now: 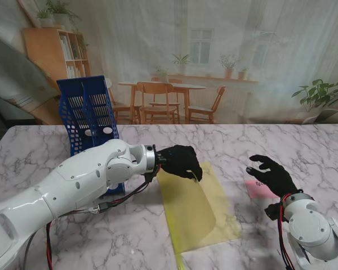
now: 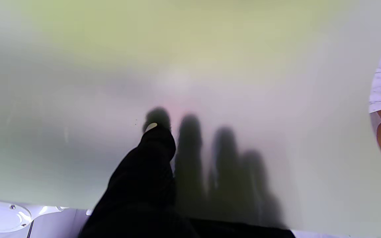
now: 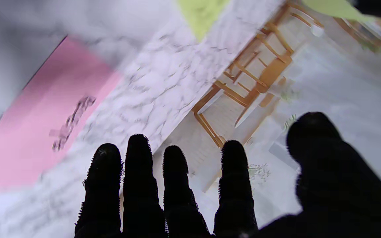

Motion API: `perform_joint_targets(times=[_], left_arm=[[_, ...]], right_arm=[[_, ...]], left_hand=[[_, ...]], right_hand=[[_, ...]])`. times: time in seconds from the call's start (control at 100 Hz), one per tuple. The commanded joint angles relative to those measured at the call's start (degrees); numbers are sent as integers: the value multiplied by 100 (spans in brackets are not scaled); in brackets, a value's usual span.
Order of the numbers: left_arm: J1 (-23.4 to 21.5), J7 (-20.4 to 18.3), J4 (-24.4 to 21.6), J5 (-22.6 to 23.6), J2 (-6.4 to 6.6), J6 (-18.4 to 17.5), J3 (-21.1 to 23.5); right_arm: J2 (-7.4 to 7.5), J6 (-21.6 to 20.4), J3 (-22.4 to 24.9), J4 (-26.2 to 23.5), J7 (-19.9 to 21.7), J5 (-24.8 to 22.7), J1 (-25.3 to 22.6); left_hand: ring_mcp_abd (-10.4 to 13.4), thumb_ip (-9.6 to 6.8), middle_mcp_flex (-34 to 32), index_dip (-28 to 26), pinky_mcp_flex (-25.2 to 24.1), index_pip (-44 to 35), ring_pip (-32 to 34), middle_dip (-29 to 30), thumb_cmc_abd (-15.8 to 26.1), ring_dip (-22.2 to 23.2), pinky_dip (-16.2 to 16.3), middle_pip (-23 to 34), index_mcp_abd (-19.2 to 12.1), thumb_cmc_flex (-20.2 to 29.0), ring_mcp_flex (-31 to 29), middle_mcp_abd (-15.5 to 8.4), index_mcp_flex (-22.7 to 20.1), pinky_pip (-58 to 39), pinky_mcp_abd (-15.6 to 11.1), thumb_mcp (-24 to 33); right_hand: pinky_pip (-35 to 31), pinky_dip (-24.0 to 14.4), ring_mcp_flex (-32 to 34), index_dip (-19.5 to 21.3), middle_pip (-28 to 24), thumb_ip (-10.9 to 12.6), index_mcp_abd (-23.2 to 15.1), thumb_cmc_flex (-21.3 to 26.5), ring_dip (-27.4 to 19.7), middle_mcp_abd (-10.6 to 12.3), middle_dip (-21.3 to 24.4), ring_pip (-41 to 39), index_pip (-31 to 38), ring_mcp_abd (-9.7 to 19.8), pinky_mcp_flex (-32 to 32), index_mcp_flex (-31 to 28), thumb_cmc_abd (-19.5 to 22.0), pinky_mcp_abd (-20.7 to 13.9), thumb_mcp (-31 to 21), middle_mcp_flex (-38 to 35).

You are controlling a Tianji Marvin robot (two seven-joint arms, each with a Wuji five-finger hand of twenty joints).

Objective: Open the sliding file folder, put the receipt in and insert it into the document holder

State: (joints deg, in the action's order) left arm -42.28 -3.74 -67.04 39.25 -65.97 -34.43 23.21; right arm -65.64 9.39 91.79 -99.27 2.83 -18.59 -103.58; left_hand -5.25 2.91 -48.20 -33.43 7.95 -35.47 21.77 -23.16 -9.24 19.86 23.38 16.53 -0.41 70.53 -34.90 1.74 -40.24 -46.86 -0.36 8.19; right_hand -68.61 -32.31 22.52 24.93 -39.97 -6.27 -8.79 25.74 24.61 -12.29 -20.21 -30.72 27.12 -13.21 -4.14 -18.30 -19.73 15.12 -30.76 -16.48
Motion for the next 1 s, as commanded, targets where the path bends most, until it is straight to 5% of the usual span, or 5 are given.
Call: perform_joint_targets(times=[0.0,0.25,0.45,0.7,0.99], left_arm=[[7,-72,-10,14,-4,-10,13],[-35,-58,-37,50,18,-2,81],[-70,2,-37,92,20,-10,130],[-78,39,-18,79,2,-21,112],[-89,19,-37,78,14,-26,128]], right_arm=[[75,-61,50,16,-94,-232,-59],[186,-136,102,207,-247,-1620,-4],[264,139,-33,549,-492,-2811,164],[273,581,-256,1136,-1062,-3443,367],[234,1125,-573,1794,-1604,-3570,598]], left_hand=[[-44,-83,-199,-391,-15,-1224,124,-48,326,46,107,35,-193,343,-59,-75,-523,-251,-154,385],[-50,-81,-191,-381,-20,-1209,117,-40,338,41,105,31,-181,343,-51,-62,-516,-248,-152,376],[-55,-80,-199,-380,-19,-1202,121,-37,341,41,104,35,-176,344,-54,-55,-512,-246,-152,368],[-52,-81,-202,-383,-16,-1195,123,-33,344,40,105,33,-177,343,-63,-49,-513,-249,-152,365],[-58,-81,-207,-392,-11,-1186,127,-34,338,41,101,36,-175,344,-68,-50,-513,-242,-152,362]], right_hand=[[292,-131,-360,-248,256,-68,-477,-348,-8,199,42,295,-171,228,221,294,-227,-277,122,302],[2810,255,-1076,-850,2042,-208,272,-1155,-974,585,920,2388,-516,516,953,726,-753,-186,8,658],[4032,243,-1289,-1024,3067,-263,562,-1651,-1295,674,1322,3059,-757,543,901,783,-917,-212,-228,706],[4335,84,-1108,-1023,3046,-310,1598,-1837,-1373,471,1282,3079,-495,590,687,-228,-1202,-215,-644,703],[4315,-6,-951,-521,2816,-193,959,-1015,-1344,428,1183,2972,-64,479,545,-822,-1255,-129,-307,694]])
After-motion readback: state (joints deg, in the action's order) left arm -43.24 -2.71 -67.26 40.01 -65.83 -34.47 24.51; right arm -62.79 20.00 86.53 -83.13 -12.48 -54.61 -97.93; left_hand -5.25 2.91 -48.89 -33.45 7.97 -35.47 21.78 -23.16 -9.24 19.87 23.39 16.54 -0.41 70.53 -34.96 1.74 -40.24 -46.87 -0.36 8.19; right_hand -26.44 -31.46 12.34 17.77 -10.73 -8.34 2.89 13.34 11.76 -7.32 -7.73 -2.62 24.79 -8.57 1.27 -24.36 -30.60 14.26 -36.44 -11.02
